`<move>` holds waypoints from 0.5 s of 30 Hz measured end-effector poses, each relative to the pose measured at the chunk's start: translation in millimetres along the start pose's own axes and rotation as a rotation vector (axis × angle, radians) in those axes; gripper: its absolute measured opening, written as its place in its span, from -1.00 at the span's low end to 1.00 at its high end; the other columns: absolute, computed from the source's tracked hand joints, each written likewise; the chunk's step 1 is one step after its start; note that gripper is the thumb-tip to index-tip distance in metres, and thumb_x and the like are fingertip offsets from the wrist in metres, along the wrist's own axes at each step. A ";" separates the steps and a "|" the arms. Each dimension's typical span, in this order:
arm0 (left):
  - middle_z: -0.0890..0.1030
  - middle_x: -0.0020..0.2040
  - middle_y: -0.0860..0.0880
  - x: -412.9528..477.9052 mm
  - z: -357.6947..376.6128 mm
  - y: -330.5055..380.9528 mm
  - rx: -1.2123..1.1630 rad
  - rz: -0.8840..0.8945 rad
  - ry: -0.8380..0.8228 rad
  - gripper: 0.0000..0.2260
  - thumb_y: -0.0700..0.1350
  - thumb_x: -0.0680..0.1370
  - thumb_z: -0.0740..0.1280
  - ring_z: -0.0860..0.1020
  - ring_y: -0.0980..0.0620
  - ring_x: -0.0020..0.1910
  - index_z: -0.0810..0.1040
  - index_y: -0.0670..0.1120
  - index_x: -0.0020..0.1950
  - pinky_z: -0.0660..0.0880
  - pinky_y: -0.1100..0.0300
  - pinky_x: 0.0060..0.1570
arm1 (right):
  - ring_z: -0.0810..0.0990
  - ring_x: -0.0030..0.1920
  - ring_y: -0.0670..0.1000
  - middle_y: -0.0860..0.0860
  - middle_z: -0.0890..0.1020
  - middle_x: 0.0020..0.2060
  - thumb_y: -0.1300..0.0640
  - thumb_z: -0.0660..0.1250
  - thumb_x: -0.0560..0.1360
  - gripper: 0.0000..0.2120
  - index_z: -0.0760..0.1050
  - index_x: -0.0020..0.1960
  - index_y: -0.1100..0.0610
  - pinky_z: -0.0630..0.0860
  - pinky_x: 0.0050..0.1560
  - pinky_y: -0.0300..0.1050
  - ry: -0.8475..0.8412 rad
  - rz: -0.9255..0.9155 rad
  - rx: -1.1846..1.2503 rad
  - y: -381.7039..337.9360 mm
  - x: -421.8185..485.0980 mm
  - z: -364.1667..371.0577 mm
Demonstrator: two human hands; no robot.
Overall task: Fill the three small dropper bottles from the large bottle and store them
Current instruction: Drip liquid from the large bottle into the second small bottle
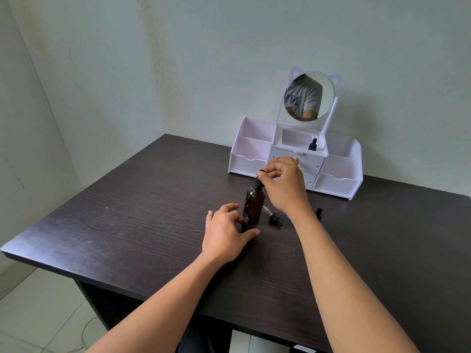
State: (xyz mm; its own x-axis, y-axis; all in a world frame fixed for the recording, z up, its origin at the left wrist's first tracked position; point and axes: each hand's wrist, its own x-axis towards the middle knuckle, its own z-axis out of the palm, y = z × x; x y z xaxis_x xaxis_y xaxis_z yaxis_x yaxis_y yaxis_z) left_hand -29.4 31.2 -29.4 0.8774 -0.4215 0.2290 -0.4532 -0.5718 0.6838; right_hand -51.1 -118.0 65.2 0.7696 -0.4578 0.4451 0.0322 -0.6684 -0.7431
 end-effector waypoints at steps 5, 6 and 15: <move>0.38 0.46 0.12 1.3 0.9 -0.3 0.001 0.001 -0.004 -0.68 0.26 0.40 0.48 0.32 0.09 0.44 0.64 0.08 0.00 -0.01 -0.09 0.54 | 0.60 -0.16 -0.16 -0.04 0.50 0.10 0.18 0.45 0.51 -0.97 0.62 -0.09 0.08 0.50 -0.09 -0.35 -0.003 0.009 0.009 0.0 -1.0 0.4; 0.38 0.46 0.12 1.5 1.0 -0.2 0.000 0.001 -0.003 -0.68 0.26 0.40 0.48 0.32 0.09 0.43 0.64 0.09 0.00 -0.01 -0.09 0.54 | 0.59 -0.16 -0.17 -0.03 0.51 0.09 0.19 0.45 0.51 -0.96 0.62 -0.10 0.08 0.48 -0.11 -0.38 -0.001 0.005 0.002 0.0 -0.8 0.4; 0.38 0.46 0.12 1.3 1.1 0.8 0.009 -0.010 -0.004 -0.68 0.25 0.40 0.48 0.30 0.06 0.45 0.65 0.09 0.01 0.02 -0.12 0.53 | 0.59 -0.17 -0.19 -0.01 0.52 0.11 0.17 0.45 0.51 -0.96 0.61 -0.10 0.06 0.52 -0.09 -0.36 -0.001 -0.001 -0.006 -3.2 -2.4 0.9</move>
State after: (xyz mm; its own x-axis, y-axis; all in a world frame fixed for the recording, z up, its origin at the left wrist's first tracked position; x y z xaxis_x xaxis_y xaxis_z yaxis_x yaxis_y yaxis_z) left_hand -28.9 29.5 -29.4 0.8814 -0.4184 0.2194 -0.4457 -0.5823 0.6799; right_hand -52.5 -114.2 66.0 0.7701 -0.4568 0.4454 0.0288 -0.6726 -0.7395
